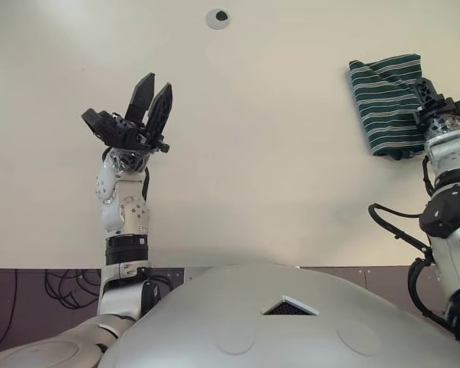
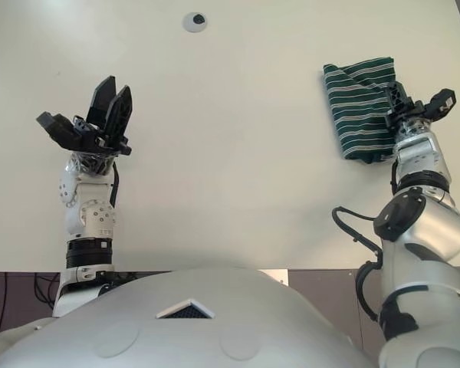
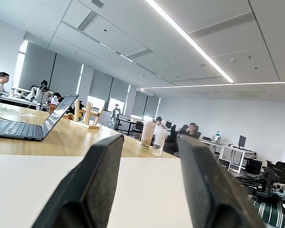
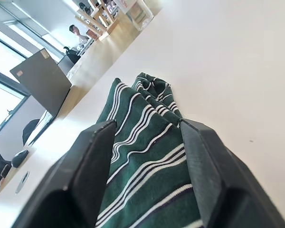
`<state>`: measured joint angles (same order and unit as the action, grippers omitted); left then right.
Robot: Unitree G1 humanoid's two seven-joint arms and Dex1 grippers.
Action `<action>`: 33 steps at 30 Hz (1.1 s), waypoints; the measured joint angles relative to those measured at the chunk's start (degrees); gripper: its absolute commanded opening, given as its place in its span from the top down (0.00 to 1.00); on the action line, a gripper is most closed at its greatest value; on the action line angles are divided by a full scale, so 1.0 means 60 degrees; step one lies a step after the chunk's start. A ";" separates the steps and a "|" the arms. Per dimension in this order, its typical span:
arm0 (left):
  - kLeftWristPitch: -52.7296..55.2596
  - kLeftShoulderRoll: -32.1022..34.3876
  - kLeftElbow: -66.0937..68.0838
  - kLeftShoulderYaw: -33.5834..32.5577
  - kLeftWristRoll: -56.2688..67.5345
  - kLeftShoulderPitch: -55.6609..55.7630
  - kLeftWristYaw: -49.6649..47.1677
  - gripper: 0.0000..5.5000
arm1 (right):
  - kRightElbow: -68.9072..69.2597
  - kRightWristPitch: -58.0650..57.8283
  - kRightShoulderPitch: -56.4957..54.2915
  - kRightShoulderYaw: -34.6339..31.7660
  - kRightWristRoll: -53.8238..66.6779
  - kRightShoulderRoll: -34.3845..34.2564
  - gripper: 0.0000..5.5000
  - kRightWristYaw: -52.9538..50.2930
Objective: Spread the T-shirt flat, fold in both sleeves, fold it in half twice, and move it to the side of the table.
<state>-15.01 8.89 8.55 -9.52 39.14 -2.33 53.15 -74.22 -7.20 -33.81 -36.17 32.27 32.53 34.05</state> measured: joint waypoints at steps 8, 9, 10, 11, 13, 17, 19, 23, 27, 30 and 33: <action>-0.0285 -0.0442 0.0087 -0.0484 -0.0055 0.0429 -0.0796 0.63 | 0.3908 0.4692 0.0279 -0.0727 0.0616 -0.0909 0.55 0.1783; -0.0395 -0.0496 0.0123 -0.0554 -0.0081 0.0605 -0.1015 0.63 | 0.4600 0.5473 0.0351 -0.0521 0.0319 -0.1288 0.55 0.1675; -0.0592 -0.0607 0.0235 -0.0719 -0.0217 0.0888 -0.1370 0.63 | 0.5537 0.6609 0.0550 -0.0143 -0.0241 -0.1913 0.55 0.1419; -0.0791 -0.0740 0.0324 -0.0839 -0.0321 0.1115 -0.1699 0.63 | 0.6239 0.7597 0.0741 0.0236 -0.0820 -0.2455 0.55 0.1099; -0.1315 -0.0991 0.0568 -0.1057 -0.0702 0.1616 -0.2452 0.63 | 0.7209 0.9004 0.0940 0.0965 -0.2104 -0.3465 0.55 0.0303; -0.2760 -0.1341 0.0904 -0.1286 -0.2044 0.2697 -0.4002 0.63 | 0.7744 0.9902 0.1014 0.2122 -0.3599 -0.4638 0.55 -0.0902; -0.3627 -0.1584 0.1547 -0.1313 -0.2921 0.2988 -0.4815 0.63 | 0.7763 0.9942 0.1347 0.2694 -0.3613 -0.5050 0.55 -0.1188; -0.5444 -0.1947 0.3539 -0.1099 -0.4673 0.2925 -0.5777 0.63 | 0.7127 1.0113 0.2314 0.3998 -0.4102 -0.5740 0.55 -0.1147; -0.6663 -0.1705 0.4580 -0.1026 -0.6194 0.3220 -0.6950 0.63 | 0.6435 1.0078 0.2374 0.4554 -0.4253 -0.5701 0.55 -0.1381; -0.6855 -0.1499 0.5248 -0.0940 -0.6536 0.3681 -0.7473 0.63 | 0.5861 1.0006 0.2210 0.4579 -0.4403 -0.5645 0.55 -0.1851; -0.6921 -0.1437 0.5926 -0.0736 -0.6960 0.4470 -0.8079 0.63 | 0.5212 0.9889 0.1663 0.4594 -0.4623 -0.5608 0.55 -0.2288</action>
<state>-56.54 0.27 44.11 -13.93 -2.62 24.49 4.68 -42.95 52.13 -23.83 -8.60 4.53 -1.12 20.32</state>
